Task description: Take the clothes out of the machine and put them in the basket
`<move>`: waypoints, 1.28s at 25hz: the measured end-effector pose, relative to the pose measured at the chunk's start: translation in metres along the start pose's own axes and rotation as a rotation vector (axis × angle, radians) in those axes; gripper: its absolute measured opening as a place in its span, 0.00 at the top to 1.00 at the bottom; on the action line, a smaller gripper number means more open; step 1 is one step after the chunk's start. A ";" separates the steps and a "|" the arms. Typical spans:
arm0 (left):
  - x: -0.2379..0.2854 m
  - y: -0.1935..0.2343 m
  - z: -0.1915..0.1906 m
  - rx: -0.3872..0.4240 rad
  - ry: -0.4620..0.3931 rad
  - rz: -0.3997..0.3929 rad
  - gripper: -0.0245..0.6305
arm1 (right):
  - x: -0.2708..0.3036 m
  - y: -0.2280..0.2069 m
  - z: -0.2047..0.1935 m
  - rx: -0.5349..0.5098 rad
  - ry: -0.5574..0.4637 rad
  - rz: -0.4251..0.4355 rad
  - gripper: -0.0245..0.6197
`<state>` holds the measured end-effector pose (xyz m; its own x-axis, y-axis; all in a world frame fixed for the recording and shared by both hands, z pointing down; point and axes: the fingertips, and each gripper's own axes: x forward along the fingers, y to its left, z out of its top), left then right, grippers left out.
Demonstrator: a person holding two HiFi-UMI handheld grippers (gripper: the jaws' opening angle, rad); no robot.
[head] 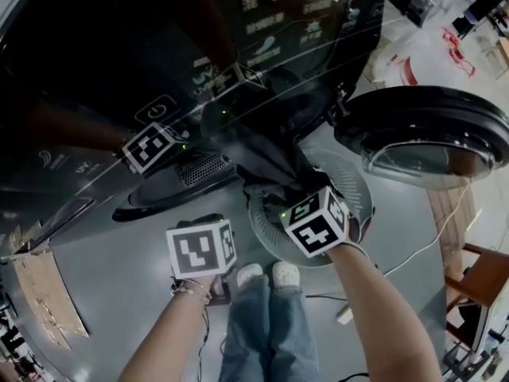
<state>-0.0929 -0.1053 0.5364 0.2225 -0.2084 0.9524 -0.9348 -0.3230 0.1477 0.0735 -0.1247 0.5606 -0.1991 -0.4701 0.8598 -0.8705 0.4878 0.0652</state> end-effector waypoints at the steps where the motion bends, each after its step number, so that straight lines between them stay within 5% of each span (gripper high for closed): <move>1: -0.001 0.000 0.000 -0.006 -0.002 0.002 0.96 | -0.003 0.000 -0.006 0.000 0.009 -0.001 0.82; 19: -0.020 -0.024 -0.003 -0.013 -0.033 -0.004 0.96 | -0.039 0.004 -0.069 0.060 0.141 0.043 0.82; 27: -0.025 -0.027 -0.002 -0.012 -0.041 -0.004 0.96 | -0.058 0.006 -0.172 0.169 0.365 0.004 0.82; 32: -0.023 -0.031 -0.004 -0.007 -0.034 -0.010 0.96 | -0.065 -0.004 -0.192 0.161 0.401 -0.027 0.82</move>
<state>-0.0704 -0.0864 0.5108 0.2409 -0.2365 0.9413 -0.9344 -0.3186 0.1591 0.1761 0.0455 0.6016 -0.0125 -0.1429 0.9897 -0.9385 0.3433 0.0377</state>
